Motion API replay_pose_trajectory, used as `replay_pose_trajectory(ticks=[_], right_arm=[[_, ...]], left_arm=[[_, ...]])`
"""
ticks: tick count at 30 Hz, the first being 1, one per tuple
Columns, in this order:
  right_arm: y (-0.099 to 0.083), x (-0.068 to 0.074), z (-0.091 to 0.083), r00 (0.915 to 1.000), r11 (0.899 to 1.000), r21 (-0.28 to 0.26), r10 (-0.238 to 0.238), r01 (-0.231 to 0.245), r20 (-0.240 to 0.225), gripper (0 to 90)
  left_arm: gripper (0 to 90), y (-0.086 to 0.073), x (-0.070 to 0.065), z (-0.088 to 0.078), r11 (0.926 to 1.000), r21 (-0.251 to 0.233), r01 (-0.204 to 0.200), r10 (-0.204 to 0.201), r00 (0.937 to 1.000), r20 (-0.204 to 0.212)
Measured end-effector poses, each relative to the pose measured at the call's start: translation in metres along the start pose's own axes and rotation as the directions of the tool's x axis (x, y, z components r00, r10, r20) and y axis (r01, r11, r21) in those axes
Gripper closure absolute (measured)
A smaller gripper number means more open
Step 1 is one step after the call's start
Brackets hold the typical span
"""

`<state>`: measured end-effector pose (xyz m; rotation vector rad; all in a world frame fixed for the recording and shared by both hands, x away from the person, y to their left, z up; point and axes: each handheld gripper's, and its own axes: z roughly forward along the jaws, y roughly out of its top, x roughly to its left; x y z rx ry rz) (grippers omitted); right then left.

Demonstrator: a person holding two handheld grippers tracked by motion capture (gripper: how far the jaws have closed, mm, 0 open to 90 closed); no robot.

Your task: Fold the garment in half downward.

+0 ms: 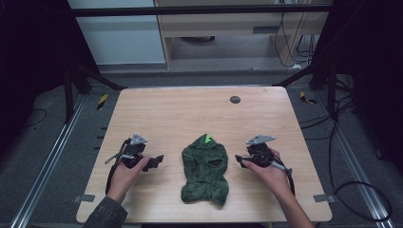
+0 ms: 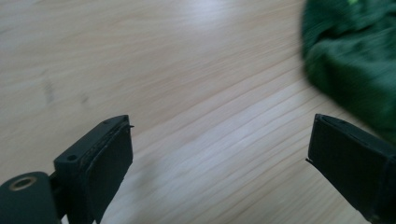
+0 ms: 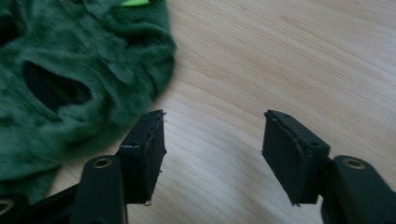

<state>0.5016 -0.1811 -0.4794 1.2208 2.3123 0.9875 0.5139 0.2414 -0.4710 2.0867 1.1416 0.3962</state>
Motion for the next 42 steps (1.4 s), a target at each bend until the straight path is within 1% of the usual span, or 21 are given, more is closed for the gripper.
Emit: replay_pose_trajectory(ticks=[2, 4, 5, 7, 8, 10, 12, 15, 17, 18, 19, 20, 22, 25, 26, 28, 29, 31, 36, 39, 42], right_arm=[[0.010, 0.002, 0.002, 0.9995, 1.000, 0.002, -0.010, 0.010, -0.029, 45.0], [0.019, 0.004, 0.004, 0.9985, 1.000, 0.005, -0.029, 0.029, -0.046, 49.9], [0.026, 0.006, 0.007, 0.9970, 0.999, 0.006, -0.047, 0.048, -0.061, 55.3], [0.029, 0.007, 0.009, 0.9966, 0.999, 0.011, -0.052, 0.053, -0.064, 57.1], [0.033, 0.007, 0.011, 0.9959, 0.998, 0.016, -0.060, 0.061, -0.068, 61.2], [0.037, 0.008, 0.015, 0.9946, 0.999, 0.010, -0.052, 0.053, -0.089, 65.6], [0.041, 0.008, 0.020, 0.9927, 0.998, 0.011, -0.058, 0.059, -0.106, 69.4], [0.045, 0.011, 0.027, 0.9908, 0.998, 0.012, -0.058, 0.060, -0.123, 72.4], [0.047, 0.012, 0.034, 0.9897, 0.998, 0.019, -0.051, 0.054, -0.134, 71.7], [0.048, 0.012, 0.036, 0.9895, 0.998, 0.015, -0.053, 0.055, -0.135, 71.0], [0.048, 0.013, 0.039, 0.9892, 0.999, 0.019, -0.039, 0.042, -0.141, 70.3], [0.048, 0.012, 0.042, 0.9886, 0.999, 0.017, -0.037, 0.039, -0.146, 69.1], [0.048, 0.012, 0.047, 0.9888, 0.999, 0.022, -0.034, 0.037, -0.146, 64.8], [0.047, 0.013, 0.052, 0.9875, 0.999, 0.029, -0.023, 0.028, -0.156, 60.2], [0.047, 0.014, 0.054, 0.9870, 0.999, 0.036, -0.018, 0.024, -0.160, 58.1], [0.047, 0.016, 0.055, 0.9865, 0.999, 0.043, -0.022, 0.030, -0.162, 56.7], [0.047, 0.017, 0.056, 0.9859, 0.998, 0.041, -0.033, 0.040, -0.164, 56.0], [0.047, 0.019, 0.058, 0.9875, 0.997, 0.056, -0.042, 0.051, -0.152, 53.5], [0.045, 0.021, 0.064, 0.9875, 0.995, 0.077, -0.055, 0.067, -0.148, 54.6], [0.045, 0.023, 0.065, 0.9876, 0.994, 0.076, -0.069, 0.080, -0.141, 56.0], [0.045, 0.026, 0.066, 0.9867, 0.993, 0.075, -0.083, 0.094, -0.139, 60.5]], left_arm=[[8.8, 0.011, -0.005, 0.004, 0.9994, 0.001, -0.034, 0.034, 0.9992, 0.023], [11.6, 0.023, -0.009, 0.009, 0.9969, 0.009, -0.079, 0.078, 0.9963, 0.036], [15.5, 0.028, -0.011, 0.011, 0.9961, 0.010, -0.088, 0.088, 0.9952, 0.044], [16.7, 0.036, -0.014, 0.015, 0.9948, 0.000, -0.102, 0.102, 0.9935, 0.051], [19.2, 0.039, -0.015, 0.017, 0.9938, -0.002, -0.111, 0.111, 0.9923, 0.056], [23.0, 0.044, -0.021, 0.020, 0.9914, -0.010, -0.131, 0.131, 0.9889, 0.069], [26.3, 0.047, -0.026, 0.023, 0.9888, -0.014, -0.149, 0.149, 0.9854, 0.081], [31.7, 0.051, -0.033, 0.030, 0.9855, -0.006, -0.170, 0.169, 0.9804, 0.100], [33.5, 0.053, -0.035, 0.035, 0.9856, 0.003, -0.169, 0.168, 0.9798, 0.109], [34.1, 0.054, -0.037, 0.038, 0.9868, 0.003, -0.162, 0.161, 0.9798, 0.120], [34.7, 0.054, -0.038, 0.039, 0.9882, 0.001, -0.153, 0.152, 0.9802, 0.128], [34.6, 0.055, -0.041, 0.041, 0.9875, 0.001, -0.158, 0.156, 0.9788, 0.133], [33.6, 0.056, -0.045, 0.044, 0.9845, 0.014, -0.175, 0.171, 0.9761, 0.134], [32.0, 0.056, -0.050, 0.052, 0.9760, 0.038, -0.214, 0.208, 0.9700, 0.126], [31.9, 0.056, -0.051, 0.054, 0.9767, 0.038, -0.211, 0.205, 0.9708, 0.124], [31.9, 0.056, -0.051, 0.056, 0.9751, 0.043, -0.218, 0.211, 0.9698, 0.122], [32.1, 0.056, -0.051, 0.057, 0.9763, 0.042, -0.212, 0.206, 0.9711, 0.120], [33.2, 0.057, -0.051, 0.057, 0.9762, 0.038, -0.214, 0.208, 0.9708, 0.120], [34.5, 0.058, -0.053, 0.056, 0.9755, 0.032, -0.217, 0.213, 0.9709, 0.110], [34.7, 0.058, -0.050, 0.059, 0.9751, 0.046, -0.217, 0.211, 0.9715, 0.108], [34.7, 0.056, -0.048, 0.062, 0.9753, 0.059, -0.213, 0.205, 0.9722, 0.113]])
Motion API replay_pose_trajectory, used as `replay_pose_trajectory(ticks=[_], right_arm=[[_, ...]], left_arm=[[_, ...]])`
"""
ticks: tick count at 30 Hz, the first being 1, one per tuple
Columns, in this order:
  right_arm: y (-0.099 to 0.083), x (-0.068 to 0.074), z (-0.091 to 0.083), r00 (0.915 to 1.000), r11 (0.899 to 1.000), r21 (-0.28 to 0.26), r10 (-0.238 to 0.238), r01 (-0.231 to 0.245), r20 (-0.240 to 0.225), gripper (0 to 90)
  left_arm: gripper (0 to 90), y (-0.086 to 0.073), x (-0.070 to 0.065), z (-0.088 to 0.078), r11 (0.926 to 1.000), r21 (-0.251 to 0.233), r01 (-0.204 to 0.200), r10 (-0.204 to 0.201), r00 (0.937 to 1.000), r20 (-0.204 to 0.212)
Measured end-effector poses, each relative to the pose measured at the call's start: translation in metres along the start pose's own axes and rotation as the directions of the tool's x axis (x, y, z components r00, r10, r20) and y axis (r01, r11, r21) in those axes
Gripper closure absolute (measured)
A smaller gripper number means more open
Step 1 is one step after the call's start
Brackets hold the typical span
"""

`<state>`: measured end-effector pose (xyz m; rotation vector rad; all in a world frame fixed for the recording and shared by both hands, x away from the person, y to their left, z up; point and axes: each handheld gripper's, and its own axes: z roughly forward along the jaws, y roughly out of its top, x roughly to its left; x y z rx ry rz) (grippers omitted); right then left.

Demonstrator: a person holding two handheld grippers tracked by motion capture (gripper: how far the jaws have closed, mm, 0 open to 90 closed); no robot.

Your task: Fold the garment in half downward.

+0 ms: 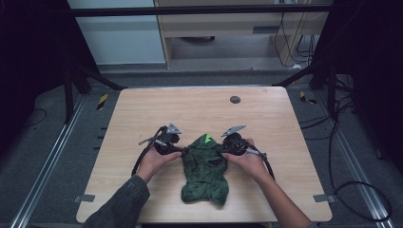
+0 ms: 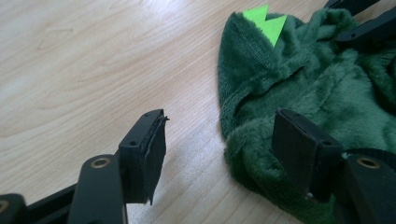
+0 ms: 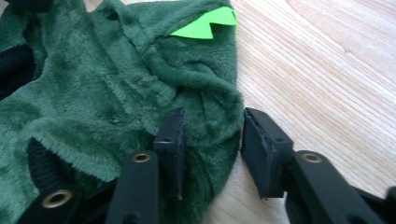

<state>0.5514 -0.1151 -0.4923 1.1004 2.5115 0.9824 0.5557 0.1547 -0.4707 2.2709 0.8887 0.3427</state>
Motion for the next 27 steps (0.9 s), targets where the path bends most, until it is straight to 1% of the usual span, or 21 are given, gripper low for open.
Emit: replay_pose_trajectory(ticks=[3, 4, 8, 9, 10, 12, 14, 18, 20, 21, 25, 26, 27], right_arm=[[0.001, 0.002, 0.000, 0.9999, 1.000, 0.006, -0.011, 0.011, -0.004, 64.6], [0.001, 0.002, 0.000, 0.9998, 1.000, 0.006, -0.014, 0.014, -0.012, 67.0], [0.001, 0.002, 0.000, 0.9997, 1.000, 0.006, -0.018, 0.018, -0.019, 69.5], [0.001, 0.002, 0.000, 0.9996, 1.000, 0.007, -0.017, 0.017, -0.024, 70.8], [0.001, 0.001, 0.000, 0.9994, 1.000, 0.007, -0.020, 0.020, -0.029, 72.4], [0.001, 0.001, 0.000, 0.9992, 1.000, 0.009, -0.014, 0.015, -0.037, 74.4], [0.001, 0.001, 0.001, 0.9989, 1.000, 0.009, -0.008, 0.008, -0.047, 76.0], [0.002, 0.001, 0.000, 0.9985, 1.000, 0.013, 0.005, -0.004, -0.055, 78.4], [0.002, 0.001, 0.001, 0.9983, 1.000, 0.014, 0.008, -0.007, -0.058, 80.8], [0.002, 0.002, 0.001, 0.9983, 1.000, 0.017, 0.006, -0.005, -0.059, 81.9], [0.003, 0.002, 0.001, 0.9982, 1.000, 0.021, 0.003, -0.002, -0.060, 83.7], [0.005, 0.001, 0.000, 0.9982, 1.000, 0.023, -0.008, 0.010, -0.059, 83.9], [0.005, 0.001, 0.000, 0.9982, 1.000, 0.023, -0.008, 0.010, -0.059, 83.9]], left_arm=[[34.3, -0.002, 0.000, 0.004, 0.9999, 0.015, -0.003, 0.003, 1.0000, 0.004], [34.3, -0.003, 0.000, 0.005, 0.9999, 0.016, 0.003, -0.003, 1.0000, 0.002], [34.0, -0.006, 0.003, 0.014, 0.9991, 0.037, 0.020, -0.021, 0.9997, 0.012], [34.1, -0.007, 0.004, 0.015, 0.9988, 0.042, 0.028, -0.028, 0.9994, 0.020], [34.7, -0.007, 0.004, 0.016, 0.9985, 0.039, 0.039, -0.040, 0.9989, 0.026], [38.2, -0.007, 0.003, 0.017, 0.9982, 0.047, 0.036, -0.038, 0.9983, 0.043], [41.0, -0.008, 0.002, 0.017, 0.9985, 0.047, 0.029, -0.031, 0.9984, 0.048], [54.0, -0.007, -0.001, 0.016, 0.9985, 0.048, 0.026, -0.030, 0.9964, 0.080], [64.1, -0.007, -0.004, 0.016, 0.9983, 0.054, 0.022, -0.027, 0.9945, 0.102], [69.6, -0.007, -0.005, 0.016, 0.9982, 0.057, 0.016, -0.022, 0.9943, 0.105], [79.2, -0.004, -0.007, 0.015, 0.9974, 0.072, 0.008, -0.016, 0.9936, 0.112], [80.7, -0.004, -0.007, 0.015, 0.9974, 0.072, 0.008, -0.016, 0.9938, 0.110], [80.7, -0.004, -0.007, 0.014, 0.9973, 0.072, 0.010, -0.018, 0.9940, 0.108]])
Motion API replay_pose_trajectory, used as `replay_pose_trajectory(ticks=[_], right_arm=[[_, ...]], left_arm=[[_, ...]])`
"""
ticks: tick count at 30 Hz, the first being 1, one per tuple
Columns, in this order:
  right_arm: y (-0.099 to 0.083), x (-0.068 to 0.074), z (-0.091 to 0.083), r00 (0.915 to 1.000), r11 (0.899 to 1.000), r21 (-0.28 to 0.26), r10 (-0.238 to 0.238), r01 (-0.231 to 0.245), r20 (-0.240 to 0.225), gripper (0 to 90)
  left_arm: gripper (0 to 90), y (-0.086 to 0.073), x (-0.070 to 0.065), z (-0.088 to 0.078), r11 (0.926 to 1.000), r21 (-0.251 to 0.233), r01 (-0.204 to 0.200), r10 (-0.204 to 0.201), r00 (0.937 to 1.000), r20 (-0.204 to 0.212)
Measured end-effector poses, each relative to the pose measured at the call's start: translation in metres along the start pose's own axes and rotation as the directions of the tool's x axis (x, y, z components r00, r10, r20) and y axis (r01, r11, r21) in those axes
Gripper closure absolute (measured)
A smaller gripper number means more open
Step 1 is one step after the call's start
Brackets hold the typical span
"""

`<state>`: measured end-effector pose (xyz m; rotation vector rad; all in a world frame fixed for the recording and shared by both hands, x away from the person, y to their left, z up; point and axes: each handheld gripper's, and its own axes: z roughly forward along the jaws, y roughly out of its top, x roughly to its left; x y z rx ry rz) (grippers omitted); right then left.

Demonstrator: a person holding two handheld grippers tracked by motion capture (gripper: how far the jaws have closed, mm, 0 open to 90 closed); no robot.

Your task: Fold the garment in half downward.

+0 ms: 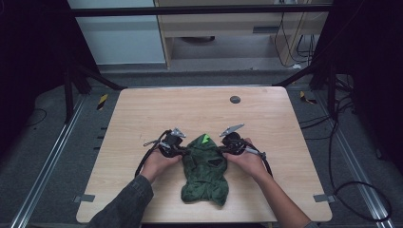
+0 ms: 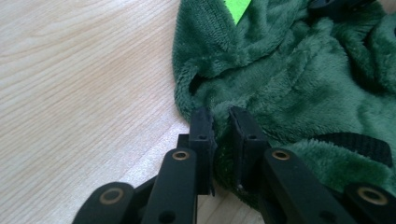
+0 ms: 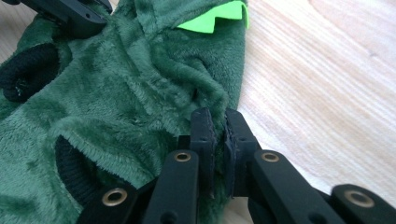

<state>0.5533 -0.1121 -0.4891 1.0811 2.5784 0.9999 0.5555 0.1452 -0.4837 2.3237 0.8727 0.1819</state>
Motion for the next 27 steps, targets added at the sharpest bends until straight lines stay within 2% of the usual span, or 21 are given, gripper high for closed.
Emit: replay_pose_trajectory(ticks=[5, 14, 27], right_arm=[[0.009, -0.001, -0.007, 0.9994, 0.999, -0.002, -0.032, 0.032, 0.012, 84.2], [0.030, -0.002, -0.020, 0.9974, 0.997, -0.027, -0.066, 0.067, 0.028, 84.3], [0.052, -0.003, -0.030, 0.9951, 0.994, -0.063, -0.088, 0.090, 0.046, 84.3]], left_arm=[[82.0, 0.004, -0.001, -0.006, 0.9997, 0.003, -0.024, 0.024, 0.9995, -0.023], [82.1, 0.018, 0.003, -0.022, 0.9986, -0.024, -0.047, 0.046, 0.9969, -0.064], [82.3, 0.030, 0.010, -0.039, 0.9964, -0.061, -0.059, 0.052, 0.9929, -0.107]])
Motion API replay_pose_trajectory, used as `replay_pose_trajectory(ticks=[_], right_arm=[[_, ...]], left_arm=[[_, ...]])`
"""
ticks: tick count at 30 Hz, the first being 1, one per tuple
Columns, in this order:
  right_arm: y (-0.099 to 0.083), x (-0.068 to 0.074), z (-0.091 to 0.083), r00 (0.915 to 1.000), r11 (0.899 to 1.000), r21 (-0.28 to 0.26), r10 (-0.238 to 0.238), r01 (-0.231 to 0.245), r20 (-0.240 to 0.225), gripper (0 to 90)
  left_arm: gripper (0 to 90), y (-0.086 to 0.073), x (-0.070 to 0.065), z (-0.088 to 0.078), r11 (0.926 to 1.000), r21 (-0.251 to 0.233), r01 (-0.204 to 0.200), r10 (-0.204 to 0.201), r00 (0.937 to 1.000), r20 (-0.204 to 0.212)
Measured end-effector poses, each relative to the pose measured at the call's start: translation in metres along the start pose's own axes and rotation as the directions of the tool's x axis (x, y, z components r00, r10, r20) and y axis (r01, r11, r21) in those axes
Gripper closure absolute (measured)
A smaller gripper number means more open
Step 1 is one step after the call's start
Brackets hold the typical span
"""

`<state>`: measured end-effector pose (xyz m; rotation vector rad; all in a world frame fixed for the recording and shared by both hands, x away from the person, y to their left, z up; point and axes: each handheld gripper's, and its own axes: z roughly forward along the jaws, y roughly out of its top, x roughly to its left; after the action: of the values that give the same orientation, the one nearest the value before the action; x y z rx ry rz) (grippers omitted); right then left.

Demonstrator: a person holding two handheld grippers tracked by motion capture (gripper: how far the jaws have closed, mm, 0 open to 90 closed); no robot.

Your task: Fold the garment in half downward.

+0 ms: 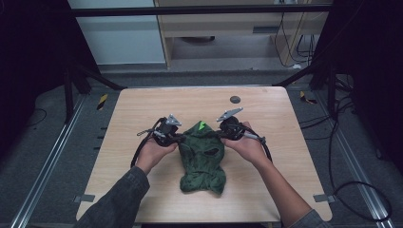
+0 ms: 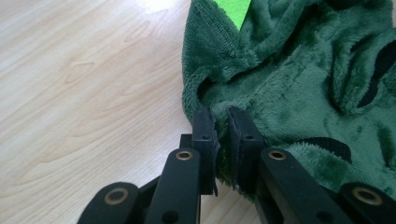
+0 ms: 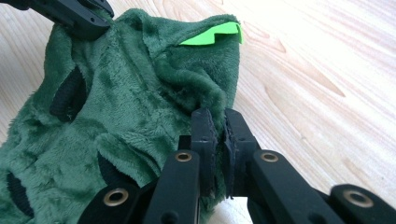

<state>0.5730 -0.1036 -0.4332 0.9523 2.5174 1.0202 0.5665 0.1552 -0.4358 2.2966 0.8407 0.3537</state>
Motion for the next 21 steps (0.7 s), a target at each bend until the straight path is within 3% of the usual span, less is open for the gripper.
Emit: replay_pose_trajectory(ticks=[21], right_arm=[[0.018, 0.001, -0.008, 0.9996, 0.999, -0.034, -0.025, 0.025, 0.014, 84.3]], left_arm=[[82.5, 0.009, 0.009, -0.016, 0.9994, -0.033, -0.001, -0.001, 0.9994, -0.035]])
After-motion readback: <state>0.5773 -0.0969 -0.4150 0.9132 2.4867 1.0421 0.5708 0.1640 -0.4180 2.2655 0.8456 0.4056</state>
